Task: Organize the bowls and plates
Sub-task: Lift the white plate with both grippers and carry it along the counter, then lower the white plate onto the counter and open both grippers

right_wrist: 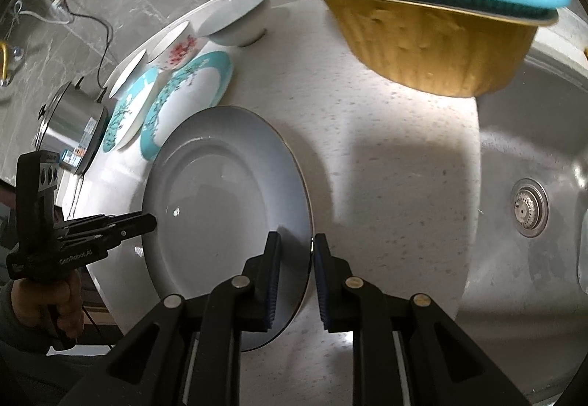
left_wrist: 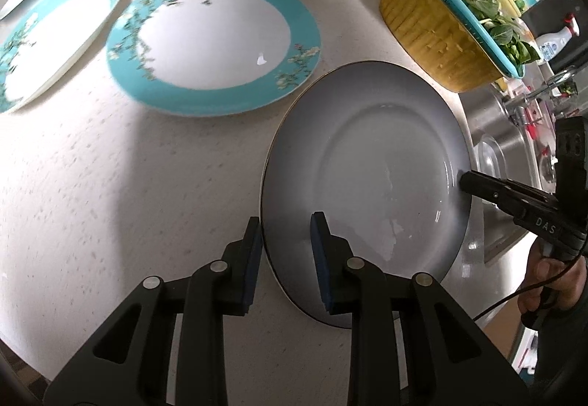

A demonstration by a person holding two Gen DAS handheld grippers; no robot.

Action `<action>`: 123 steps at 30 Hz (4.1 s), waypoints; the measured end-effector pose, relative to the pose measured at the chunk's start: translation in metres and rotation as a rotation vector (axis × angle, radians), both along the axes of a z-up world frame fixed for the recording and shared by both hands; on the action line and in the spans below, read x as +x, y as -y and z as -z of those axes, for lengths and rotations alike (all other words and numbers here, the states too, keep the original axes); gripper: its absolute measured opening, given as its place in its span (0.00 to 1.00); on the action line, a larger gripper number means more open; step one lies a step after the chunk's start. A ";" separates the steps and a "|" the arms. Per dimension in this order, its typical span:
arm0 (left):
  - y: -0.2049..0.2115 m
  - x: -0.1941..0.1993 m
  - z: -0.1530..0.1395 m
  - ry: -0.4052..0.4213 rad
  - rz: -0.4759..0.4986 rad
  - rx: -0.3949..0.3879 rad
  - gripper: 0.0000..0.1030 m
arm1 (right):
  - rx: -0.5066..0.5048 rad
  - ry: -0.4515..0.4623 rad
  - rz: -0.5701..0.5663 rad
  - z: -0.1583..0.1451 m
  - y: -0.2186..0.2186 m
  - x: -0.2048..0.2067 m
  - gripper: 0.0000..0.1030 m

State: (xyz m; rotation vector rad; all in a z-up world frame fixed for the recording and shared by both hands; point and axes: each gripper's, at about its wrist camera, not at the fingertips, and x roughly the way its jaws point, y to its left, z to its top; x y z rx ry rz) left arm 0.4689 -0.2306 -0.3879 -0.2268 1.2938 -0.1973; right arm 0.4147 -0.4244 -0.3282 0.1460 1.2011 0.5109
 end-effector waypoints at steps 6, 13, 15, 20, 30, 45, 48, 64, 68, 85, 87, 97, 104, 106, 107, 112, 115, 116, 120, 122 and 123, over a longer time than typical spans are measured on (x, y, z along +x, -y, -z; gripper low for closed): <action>-0.009 -0.012 0.004 -0.009 -0.026 -0.015 0.23 | -0.015 -0.008 -0.027 0.002 -0.010 -0.006 0.19; -0.019 -0.023 0.003 -0.010 -0.039 -0.017 0.23 | -0.024 -0.003 -0.039 -0.003 -0.017 -0.010 0.19; -0.022 -0.025 0.001 -0.012 -0.041 -0.017 0.23 | -0.023 -0.002 -0.043 -0.005 -0.020 -0.012 0.19; -0.036 -0.035 -0.001 -0.036 -0.056 -0.018 0.23 | -0.021 -0.016 -0.063 -0.005 -0.028 -0.019 0.19; -0.060 -0.042 0.004 -0.085 -0.100 -0.035 0.23 | -0.021 -0.050 -0.065 -0.001 -0.050 -0.018 0.19; -0.080 -0.042 -0.012 -0.164 -0.116 -0.030 0.22 | -0.040 -0.151 -0.052 -0.006 -0.067 -0.010 0.20; -0.089 -0.043 -0.020 -0.172 -0.119 -0.024 0.22 | -0.042 -0.159 -0.066 -0.011 -0.076 -0.011 0.20; -0.179 -0.069 -0.030 -0.216 -0.165 0.000 0.23 | -0.036 -0.203 -0.136 -0.006 -0.149 -0.025 0.20; -0.197 -0.070 -0.023 -0.219 -0.162 -0.001 0.23 | -0.040 -0.205 -0.127 0.001 -0.165 -0.026 0.20; -0.234 -0.052 -0.013 -0.155 -0.065 0.049 0.25 | -0.033 -0.221 -0.047 0.023 -0.183 -0.025 0.20; -0.234 -0.052 -0.013 -0.150 -0.061 0.050 0.25 | -0.023 -0.214 -0.039 0.024 -0.181 -0.027 0.20; -0.235 -0.056 -0.015 -0.120 -0.104 0.006 0.26 | 0.006 -0.173 -0.016 0.019 -0.174 -0.033 0.38; -0.265 -0.057 -0.027 -0.071 -0.149 0.004 0.26 | 0.025 -0.136 0.039 0.005 -0.164 -0.033 0.45; -0.279 -0.056 -0.036 -0.027 -0.168 -0.003 0.30 | 0.046 -0.101 0.077 -0.006 -0.156 -0.032 0.50; -0.286 -0.056 -0.041 -0.001 -0.172 -0.005 0.34 | 0.071 -0.065 0.109 -0.016 -0.147 -0.031 0.52; -0.307 -0.046 -0.073 0.129 -0.195 -0.069 0.68 | 0.197 0.134 0.287 -0.066 -0.104 -0.030 0.88; -0.305 -0.032 -0.082 0.096 -0.146 -0.086 0.68 | 0.178 0.168 0.297 -0.080 -0.101 -0.025 0.88; -0.304 -0.030 -0.086 0.104 -0.134 -0.083 0.68 | 0.151 0.178 0.298 -0.084 -0.103 -0.023 0.88; -0.276 -0.018 -0.091 0.123 -0.065 -0.092 0.66 | 0.120 0.173 0.323 -0.083 -0.106 -0.017 0.82; -0.251 -0.009 -0.091 0.123 -0.039 -0.092 0.66 | 0.121 0.164 0.325 -0.078 -0.106 -0.009 0.73; -0.240 -0.003 -0.091 0.128 -0.027 -0.084 0.66 | 0.114 0.157 0.323 -0.075 -0.105 -0.003 0.69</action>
